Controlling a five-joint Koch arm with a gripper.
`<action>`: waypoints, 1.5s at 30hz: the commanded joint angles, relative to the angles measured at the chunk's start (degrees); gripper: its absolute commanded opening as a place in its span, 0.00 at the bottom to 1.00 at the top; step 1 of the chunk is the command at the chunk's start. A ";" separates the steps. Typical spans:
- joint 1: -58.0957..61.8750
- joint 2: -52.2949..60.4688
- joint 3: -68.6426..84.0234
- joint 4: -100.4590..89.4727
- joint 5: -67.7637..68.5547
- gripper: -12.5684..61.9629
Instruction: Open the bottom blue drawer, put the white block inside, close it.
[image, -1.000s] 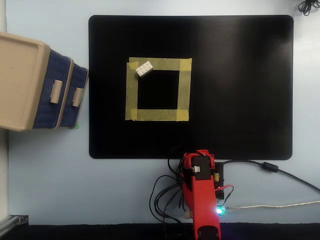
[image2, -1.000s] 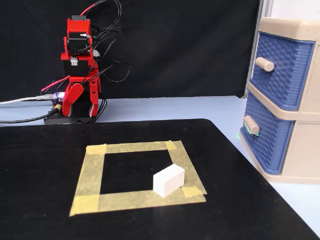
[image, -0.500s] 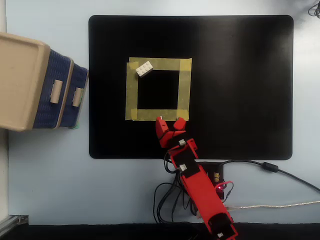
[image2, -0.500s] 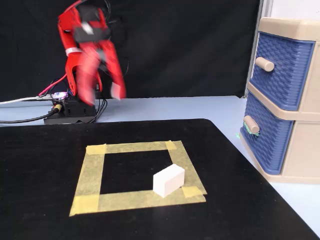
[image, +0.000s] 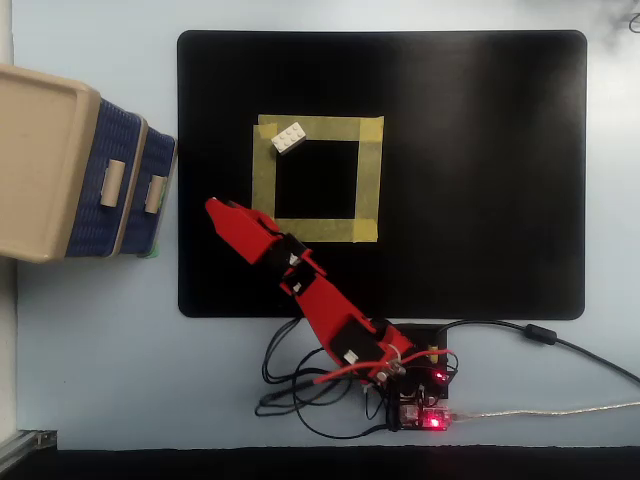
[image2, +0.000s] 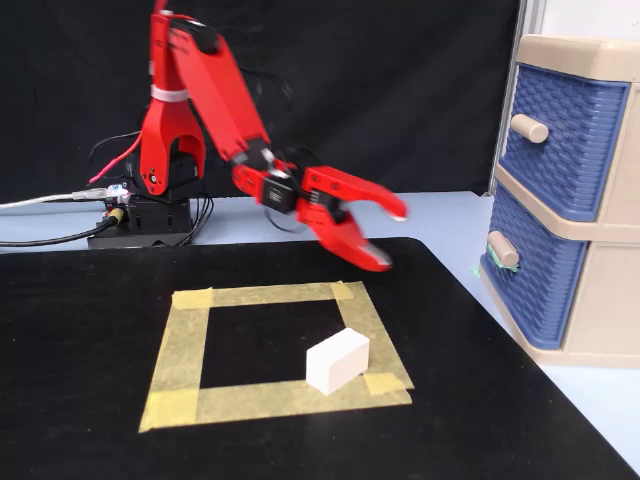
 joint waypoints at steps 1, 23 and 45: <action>-0.88 -4.75 -5.27 -7.65 -1.05 0.62; -8.09 -24.79 -31.46 -7.29 5.80 0.57; 0.00 -9.49 3.87 -6.86 6.50 0.06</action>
